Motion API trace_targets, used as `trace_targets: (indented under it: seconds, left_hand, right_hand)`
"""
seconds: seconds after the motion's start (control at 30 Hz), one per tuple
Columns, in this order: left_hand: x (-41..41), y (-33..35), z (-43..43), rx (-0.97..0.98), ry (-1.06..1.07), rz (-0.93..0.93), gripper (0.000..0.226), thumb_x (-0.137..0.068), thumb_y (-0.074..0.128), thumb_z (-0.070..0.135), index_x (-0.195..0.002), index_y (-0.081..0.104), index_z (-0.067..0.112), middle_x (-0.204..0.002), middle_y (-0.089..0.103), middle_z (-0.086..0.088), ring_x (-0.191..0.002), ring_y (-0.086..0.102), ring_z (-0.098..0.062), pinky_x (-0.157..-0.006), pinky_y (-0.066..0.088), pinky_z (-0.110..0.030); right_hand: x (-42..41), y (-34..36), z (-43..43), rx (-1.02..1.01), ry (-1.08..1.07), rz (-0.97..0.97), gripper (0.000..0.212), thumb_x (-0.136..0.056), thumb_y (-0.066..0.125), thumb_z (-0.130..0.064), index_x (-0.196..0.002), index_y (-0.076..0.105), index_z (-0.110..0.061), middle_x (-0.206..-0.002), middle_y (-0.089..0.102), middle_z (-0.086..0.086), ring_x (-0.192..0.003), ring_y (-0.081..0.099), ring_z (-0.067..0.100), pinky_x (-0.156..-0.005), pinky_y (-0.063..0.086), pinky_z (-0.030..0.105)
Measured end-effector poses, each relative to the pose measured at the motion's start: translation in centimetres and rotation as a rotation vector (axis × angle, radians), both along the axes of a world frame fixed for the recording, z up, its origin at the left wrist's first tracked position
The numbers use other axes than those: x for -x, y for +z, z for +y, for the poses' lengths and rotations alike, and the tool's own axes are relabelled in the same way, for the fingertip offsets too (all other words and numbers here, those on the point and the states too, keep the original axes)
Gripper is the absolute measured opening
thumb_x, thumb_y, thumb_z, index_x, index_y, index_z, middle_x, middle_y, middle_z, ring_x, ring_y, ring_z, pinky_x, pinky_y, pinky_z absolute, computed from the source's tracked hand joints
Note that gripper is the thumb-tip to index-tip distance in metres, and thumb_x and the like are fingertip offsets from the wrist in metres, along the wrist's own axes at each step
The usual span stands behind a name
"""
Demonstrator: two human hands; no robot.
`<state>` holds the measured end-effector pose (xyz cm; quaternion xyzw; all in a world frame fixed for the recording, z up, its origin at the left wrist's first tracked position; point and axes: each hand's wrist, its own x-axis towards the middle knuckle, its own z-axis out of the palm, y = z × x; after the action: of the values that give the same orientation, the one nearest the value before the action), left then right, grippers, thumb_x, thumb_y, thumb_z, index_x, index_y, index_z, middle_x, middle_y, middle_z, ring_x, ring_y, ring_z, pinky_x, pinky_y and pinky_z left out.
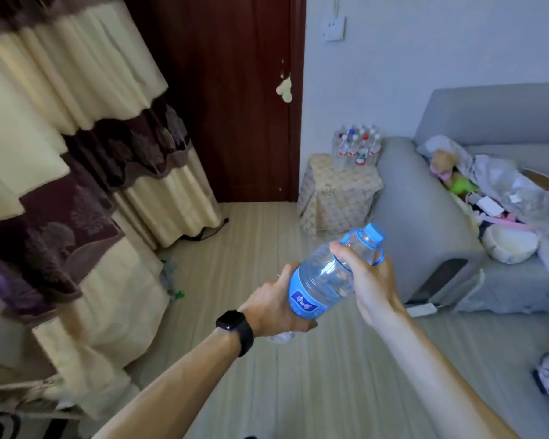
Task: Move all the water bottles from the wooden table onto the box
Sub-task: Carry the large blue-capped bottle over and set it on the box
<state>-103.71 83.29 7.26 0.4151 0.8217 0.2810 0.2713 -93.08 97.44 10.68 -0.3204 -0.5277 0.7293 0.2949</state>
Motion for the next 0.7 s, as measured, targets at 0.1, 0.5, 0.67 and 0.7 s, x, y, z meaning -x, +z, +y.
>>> trace_targets:
  seconds: [0.1,0.5,0.67,0.7]
  left_hand:
    - [4.1,-0.6,4.4,-0.02,-0.015,-0.038,0.084,-0.065,0.085,0.044,-0.124,0.024,0.044,-0.091,0.064,0.016,-0.076,0.064,-0.004,-0.063,0.047,-0.016]
    - [24.5,-2.4,24.6,-0.029,-0.192,-0.105,0.089,-0.066,0.086,0.04,-0.133,0.028,0.039,-0.091,0.064,0.016,-0.073,0.062,0.006,-0.056,0.043,-0.008]
    - [30.6,-2.6,34.0,-0.024,-0.294,-0.073,0.091,-0.066,0.087,0.037,-0.136,0.029,0.038,-0.089,0.063,0.018,-0.071,0.058,0.016,-0.055,0.042,-0.005]
    - [31.6,-2.9,35.8,-0.021,-0.306,-0.069,0.091,-0.066,0.087,0.037,-0.135,0.029,0.037,-0.089,0.062,0.018,-0.07,0.058,0.015,-0.055,0.041,-0.004]
  right_hand:
    - [4.0,-0.3,4.2,-0.025,0.003,-0.006,0.035,-0.07,0.081,-0.027,-0.095,0.068,-0.006,-0.082,0.073,0.005,-0.077,0.071,0.021,-0.073,0.056,0.038]
    - [21.8,-1.4,22.5,-0.059,-0.15,-0.075,0.023,-0.071,0.081,-0.027,-0.086,0.07,-0.013,-0.076,0.071,0.001,-0.073,0.07,0.019,-0.073,0.054,0.038]
    - [26.5,-2.0,31.0,-0.051,-0.263,-0.082,0.021,-0.084,0.079,-0.013,-0.098,0.069,-0.002,-0.08,0.074,0.003,-0.075,0.072,0.016,-0.066,0.056,0.03]
    - [27.4,-2.3,32.8,-0.048,-0.271,-0.085,0.019,-0.085,0.077,-0.011,-0.1,0.069,-0.001,-0.081,0.073,0.004,-0.075,0.072,0.016,-0.065,0.056,0.029]
